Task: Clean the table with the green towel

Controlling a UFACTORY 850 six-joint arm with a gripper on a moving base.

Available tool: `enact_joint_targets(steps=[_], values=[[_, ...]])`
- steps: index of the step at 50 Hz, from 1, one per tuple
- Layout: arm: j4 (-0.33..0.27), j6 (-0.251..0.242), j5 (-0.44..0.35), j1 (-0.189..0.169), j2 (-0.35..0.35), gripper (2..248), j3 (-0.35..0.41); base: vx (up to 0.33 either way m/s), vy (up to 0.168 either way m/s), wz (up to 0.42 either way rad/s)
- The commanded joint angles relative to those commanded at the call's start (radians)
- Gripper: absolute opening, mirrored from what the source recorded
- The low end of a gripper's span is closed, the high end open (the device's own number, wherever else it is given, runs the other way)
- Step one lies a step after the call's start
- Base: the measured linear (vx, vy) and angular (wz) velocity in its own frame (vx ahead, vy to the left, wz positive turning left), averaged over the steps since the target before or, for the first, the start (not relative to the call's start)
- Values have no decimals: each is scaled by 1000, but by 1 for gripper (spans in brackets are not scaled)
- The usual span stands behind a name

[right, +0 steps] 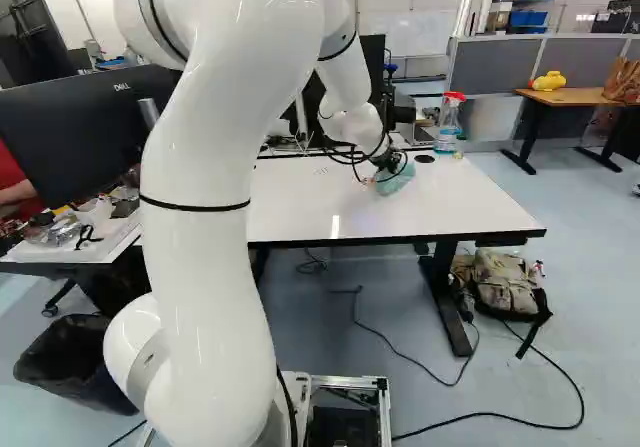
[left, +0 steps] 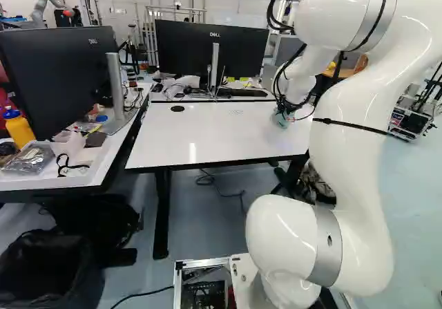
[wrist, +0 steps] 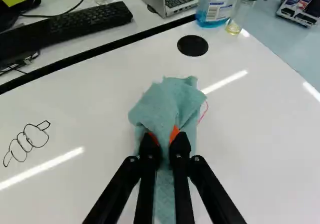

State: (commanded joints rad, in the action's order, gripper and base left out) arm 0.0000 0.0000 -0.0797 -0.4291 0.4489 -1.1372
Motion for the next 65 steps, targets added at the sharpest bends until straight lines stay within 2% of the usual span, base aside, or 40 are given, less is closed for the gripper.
enact_joint_targets(steps=[4,65], values=[[0,0,19,0,0,39,0,0,0,0],[0,0,19,-1,21,39,-6,0,0,0]])
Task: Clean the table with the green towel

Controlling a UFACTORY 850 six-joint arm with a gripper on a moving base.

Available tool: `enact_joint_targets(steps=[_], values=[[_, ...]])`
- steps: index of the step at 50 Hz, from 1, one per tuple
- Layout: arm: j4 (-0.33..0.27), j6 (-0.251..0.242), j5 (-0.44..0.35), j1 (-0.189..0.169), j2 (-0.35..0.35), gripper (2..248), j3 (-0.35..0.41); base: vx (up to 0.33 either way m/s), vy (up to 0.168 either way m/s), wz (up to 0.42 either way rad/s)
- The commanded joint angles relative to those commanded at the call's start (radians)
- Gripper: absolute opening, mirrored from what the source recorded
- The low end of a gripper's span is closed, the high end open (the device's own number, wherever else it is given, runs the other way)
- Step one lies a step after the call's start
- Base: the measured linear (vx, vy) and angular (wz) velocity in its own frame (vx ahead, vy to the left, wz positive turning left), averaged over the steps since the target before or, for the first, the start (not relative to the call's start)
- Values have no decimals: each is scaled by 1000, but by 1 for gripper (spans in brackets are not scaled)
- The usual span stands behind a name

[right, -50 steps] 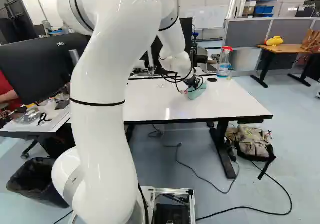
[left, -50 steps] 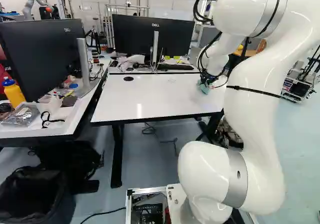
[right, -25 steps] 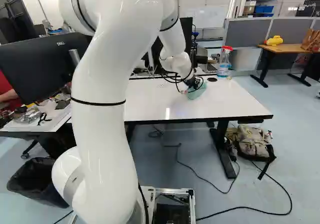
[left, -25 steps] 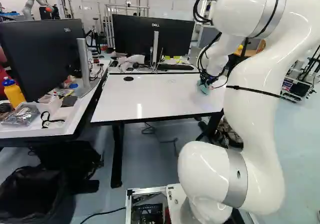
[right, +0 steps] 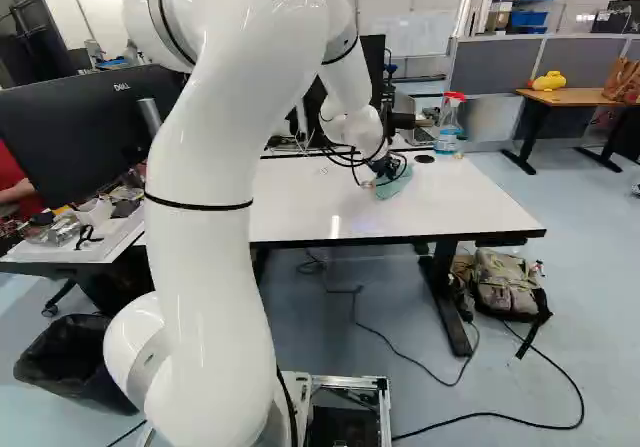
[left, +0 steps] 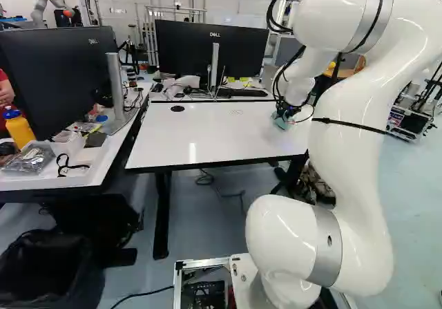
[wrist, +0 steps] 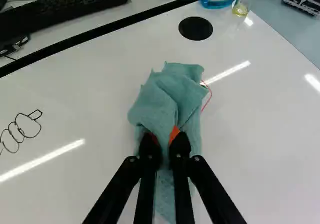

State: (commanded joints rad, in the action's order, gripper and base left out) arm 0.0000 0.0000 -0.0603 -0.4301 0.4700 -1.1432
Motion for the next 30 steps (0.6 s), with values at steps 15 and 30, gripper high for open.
enact_joint_targets(steps=[15,30], values=[[0,0,0,-26,37,39,-49,0,0,0],[0,0,0,-53,92,39,-122,0,0,0]])
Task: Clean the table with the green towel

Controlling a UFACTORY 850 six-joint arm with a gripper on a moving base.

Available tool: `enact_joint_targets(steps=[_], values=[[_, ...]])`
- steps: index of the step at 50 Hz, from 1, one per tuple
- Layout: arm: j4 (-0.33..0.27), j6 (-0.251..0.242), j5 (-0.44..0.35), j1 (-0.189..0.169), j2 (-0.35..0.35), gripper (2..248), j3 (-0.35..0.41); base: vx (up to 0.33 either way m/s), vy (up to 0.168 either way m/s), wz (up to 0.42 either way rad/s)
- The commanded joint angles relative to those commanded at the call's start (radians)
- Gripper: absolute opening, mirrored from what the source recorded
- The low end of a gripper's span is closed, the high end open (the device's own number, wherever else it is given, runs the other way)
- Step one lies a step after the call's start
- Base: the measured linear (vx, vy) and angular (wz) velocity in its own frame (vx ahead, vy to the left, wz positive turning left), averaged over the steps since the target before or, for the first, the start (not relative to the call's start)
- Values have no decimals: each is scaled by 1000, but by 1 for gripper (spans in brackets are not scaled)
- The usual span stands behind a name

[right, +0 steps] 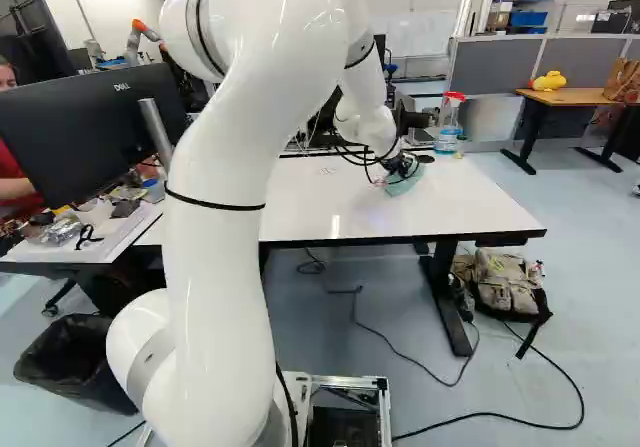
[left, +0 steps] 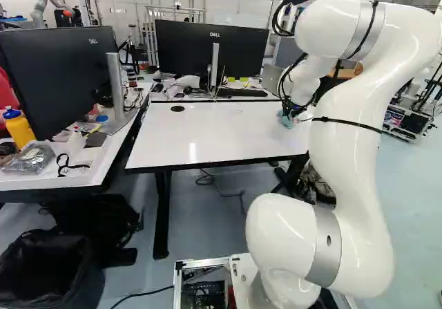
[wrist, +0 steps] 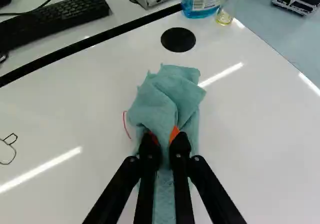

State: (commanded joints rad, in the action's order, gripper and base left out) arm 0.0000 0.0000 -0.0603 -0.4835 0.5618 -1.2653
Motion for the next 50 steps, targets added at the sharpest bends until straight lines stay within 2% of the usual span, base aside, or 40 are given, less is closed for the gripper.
enact_joint_targets(steps=[27,39,50], values=[[0,0,0,-44,104,39,-142,0,0,0],[0,0,0,-26,134,39,-185,0,0,0],[0,0,0,-1,132,39,-181,0,0,0]])
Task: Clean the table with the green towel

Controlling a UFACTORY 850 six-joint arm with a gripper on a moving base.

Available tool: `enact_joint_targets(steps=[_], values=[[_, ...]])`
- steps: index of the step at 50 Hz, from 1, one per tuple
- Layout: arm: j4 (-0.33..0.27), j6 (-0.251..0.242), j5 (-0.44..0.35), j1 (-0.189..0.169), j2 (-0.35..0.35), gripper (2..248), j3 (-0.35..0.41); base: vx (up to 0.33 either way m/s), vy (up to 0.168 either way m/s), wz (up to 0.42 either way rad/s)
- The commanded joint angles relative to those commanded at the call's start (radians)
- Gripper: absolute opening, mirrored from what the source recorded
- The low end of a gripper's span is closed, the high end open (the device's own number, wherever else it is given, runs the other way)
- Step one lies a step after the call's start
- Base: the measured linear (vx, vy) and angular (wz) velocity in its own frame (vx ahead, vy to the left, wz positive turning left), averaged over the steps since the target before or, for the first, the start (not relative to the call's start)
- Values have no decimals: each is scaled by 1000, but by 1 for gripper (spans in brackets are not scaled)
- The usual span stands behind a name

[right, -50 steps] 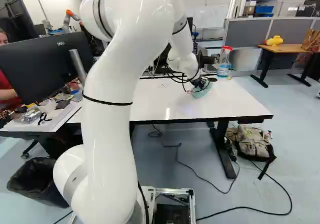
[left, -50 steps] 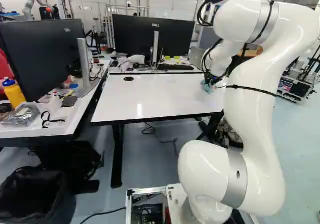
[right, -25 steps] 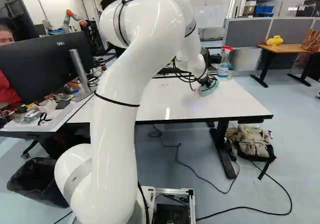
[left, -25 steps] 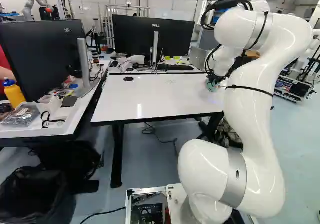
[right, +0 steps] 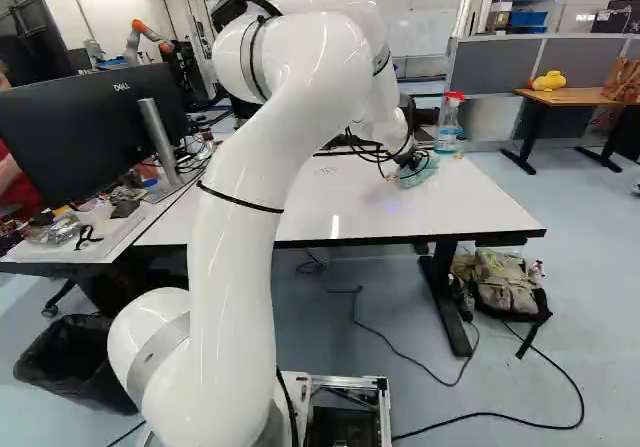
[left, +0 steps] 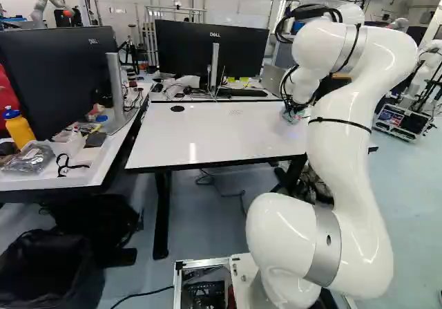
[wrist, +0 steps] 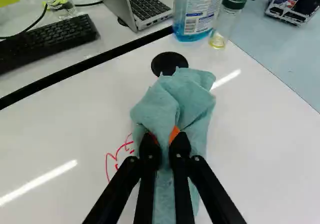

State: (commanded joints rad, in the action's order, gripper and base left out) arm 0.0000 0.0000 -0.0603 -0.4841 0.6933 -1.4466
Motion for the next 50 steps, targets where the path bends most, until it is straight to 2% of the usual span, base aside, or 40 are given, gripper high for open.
enact_joint_targets(steps=[50], values=[[0,0,0,97,-148,39,204,0,0,0]])
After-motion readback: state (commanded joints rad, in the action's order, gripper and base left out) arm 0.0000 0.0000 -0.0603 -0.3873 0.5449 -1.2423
